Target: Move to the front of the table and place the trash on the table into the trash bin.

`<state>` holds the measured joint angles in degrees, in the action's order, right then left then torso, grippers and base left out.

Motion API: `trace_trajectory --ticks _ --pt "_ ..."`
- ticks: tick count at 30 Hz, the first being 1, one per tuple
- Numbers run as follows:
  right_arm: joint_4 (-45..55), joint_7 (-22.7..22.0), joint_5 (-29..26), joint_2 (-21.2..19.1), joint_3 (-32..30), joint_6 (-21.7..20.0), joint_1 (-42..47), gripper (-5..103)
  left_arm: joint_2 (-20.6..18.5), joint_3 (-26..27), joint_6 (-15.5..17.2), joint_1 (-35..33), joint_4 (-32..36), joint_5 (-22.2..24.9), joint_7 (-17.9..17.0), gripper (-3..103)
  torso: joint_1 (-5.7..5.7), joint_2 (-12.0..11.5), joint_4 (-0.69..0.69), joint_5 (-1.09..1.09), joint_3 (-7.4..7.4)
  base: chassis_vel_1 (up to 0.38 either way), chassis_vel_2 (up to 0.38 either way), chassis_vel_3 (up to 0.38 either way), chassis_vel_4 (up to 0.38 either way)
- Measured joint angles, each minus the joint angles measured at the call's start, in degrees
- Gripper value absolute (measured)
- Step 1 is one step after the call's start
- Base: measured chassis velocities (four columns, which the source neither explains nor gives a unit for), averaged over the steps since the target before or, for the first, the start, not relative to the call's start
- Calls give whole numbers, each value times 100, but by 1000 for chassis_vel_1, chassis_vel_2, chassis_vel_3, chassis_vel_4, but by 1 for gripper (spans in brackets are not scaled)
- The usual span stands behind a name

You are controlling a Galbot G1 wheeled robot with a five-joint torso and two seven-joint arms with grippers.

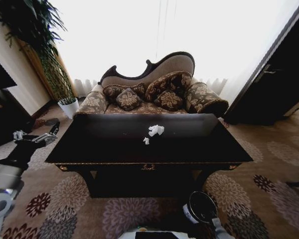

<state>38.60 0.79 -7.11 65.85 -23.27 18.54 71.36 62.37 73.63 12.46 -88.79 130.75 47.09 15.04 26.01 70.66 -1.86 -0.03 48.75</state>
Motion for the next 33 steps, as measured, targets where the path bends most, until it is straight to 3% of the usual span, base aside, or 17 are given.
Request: trace_trajectory --ticks 1,2,4,5,6,7,10,11,13,21,23,33 --pt "153 -5 0 22 -26 6 86 52 7 -5 0 5 -3 -1 0 100 0 0 0 0 0 0 0 0 0" --pt "444 -16 2 62 -74 8 261 63 22 -10 -2 10 -7 -6 1 100 0 0 0 3 0 0 0 0 0" --pt "648 -25 5 80 -114 7 378 63 34 -14 -7 12 -10 -16 5 100 0 0 -1 3 0 0 0 0 0" --pt "868 -39 10 94 -157 3 497 74 43 -18 -11 13 -11 -22 8 100 0 0 -1 1 0 0 0 0 0" --pt "1052 -49 11 103 -196 -15 588 74 50 -24 -14 17 -11 -27 12 100 0 0 -1 1 0 0 0 0 0" --pt "1433 -50 12 131 -293 -96 770 85 60 -34 -17 27 -12 -33 15 100 0 0 0 2 0 0 0 0 0" --pt "2194 131 31 205 -546 -396 1143 85 78 -57 -19 52 -13 -44 16 100 0 0 0 3 0 0 0 0 0" --pt "2396 209 40 219 -625 -473 1250 95 82 -65 -19 58 -12 -50 16 100 0 0 0 3 0 0 0 0 0" --pt "3106 468 45 237 -937 -635 1666 99 95 -99 -19 83 -11 -63 18 100 0 0 -1 -2 0 0 0 0 0" --pt "4226 888 -261 353 -1523 -752 2399 100 121 -172 -19 149 -3 -80 20 100 0 0 -1 2 0 0 0 0 0" --pt "4680 928 -646 435 -1716 -809 2614 100 131 -188 -18 158 0 -84 20 100 0 0 -1 1 0 0 0 0 0" --pt "6045 682 -1745 629 -2461 -893 2994 100 110 -170 -7 183 -55 -76 16 100 0 0 0 1 0 0 0 0 0"
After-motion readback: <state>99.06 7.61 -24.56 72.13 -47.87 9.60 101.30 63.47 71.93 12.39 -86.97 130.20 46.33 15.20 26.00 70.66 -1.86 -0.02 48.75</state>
